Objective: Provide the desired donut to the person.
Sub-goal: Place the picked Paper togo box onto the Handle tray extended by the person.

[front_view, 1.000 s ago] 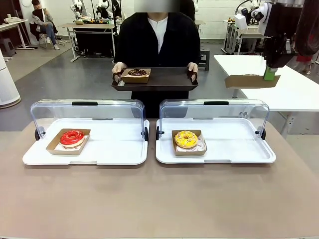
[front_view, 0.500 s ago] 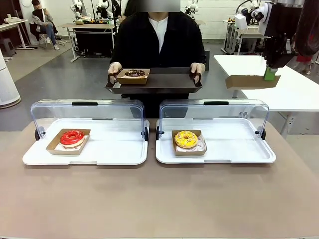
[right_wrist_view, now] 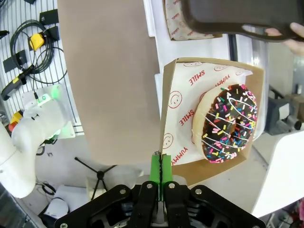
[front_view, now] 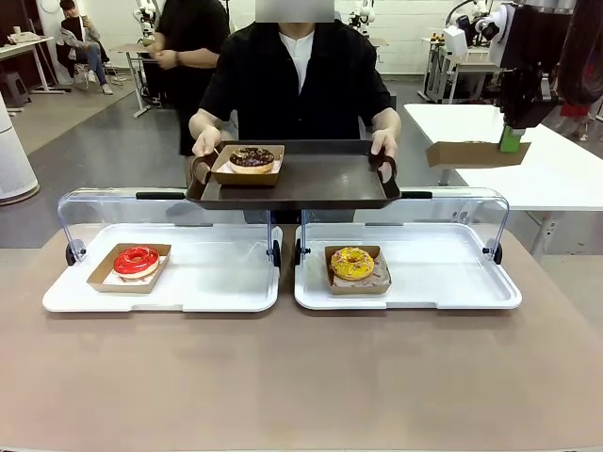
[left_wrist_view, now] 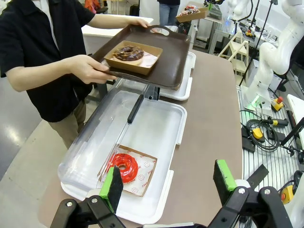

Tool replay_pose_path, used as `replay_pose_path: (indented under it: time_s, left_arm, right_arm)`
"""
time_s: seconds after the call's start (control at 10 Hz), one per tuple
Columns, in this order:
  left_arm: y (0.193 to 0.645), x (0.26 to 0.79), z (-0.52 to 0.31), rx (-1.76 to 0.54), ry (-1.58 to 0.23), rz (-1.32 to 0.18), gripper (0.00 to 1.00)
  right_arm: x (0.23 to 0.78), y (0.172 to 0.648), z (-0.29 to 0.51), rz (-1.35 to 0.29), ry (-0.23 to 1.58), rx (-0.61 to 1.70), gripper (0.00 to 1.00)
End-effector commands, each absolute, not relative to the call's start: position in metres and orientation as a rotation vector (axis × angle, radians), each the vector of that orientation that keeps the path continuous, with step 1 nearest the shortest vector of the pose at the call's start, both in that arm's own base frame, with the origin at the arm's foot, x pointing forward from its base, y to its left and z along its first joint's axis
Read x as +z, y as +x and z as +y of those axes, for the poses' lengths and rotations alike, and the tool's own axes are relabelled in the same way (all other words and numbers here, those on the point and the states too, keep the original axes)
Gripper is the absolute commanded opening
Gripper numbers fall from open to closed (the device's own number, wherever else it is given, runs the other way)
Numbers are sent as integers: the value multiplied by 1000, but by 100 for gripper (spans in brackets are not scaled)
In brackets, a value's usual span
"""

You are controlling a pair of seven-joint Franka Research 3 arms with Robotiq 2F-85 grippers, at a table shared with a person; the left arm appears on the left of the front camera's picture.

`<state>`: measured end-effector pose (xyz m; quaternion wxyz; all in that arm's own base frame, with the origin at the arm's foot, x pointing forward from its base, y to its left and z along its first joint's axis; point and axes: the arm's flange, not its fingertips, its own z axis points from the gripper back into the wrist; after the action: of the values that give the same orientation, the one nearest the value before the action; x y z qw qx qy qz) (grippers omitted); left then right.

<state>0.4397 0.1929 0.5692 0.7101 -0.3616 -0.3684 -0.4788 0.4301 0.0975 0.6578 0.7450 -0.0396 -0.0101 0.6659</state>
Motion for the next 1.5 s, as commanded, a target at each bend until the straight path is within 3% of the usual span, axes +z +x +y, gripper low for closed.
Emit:
replay_pose_path:
  time_s: [0.0, 0.6, 1.4]
  left_arm:
    - [439, 571, 193, -1066, -800, -823, 100]
    - [439, 571, 193, -1066, -800, -823, 100]
    - [439, 571, 193, -1066, -800, -823, 100]
  right_arm:
    - [657, 426, 97, -19, -88, 1448, 0]
    - [705, 432, 184, -28, -166, 1499, 1]
    - [667, 469, 309, -110, -128, 1514, 1]
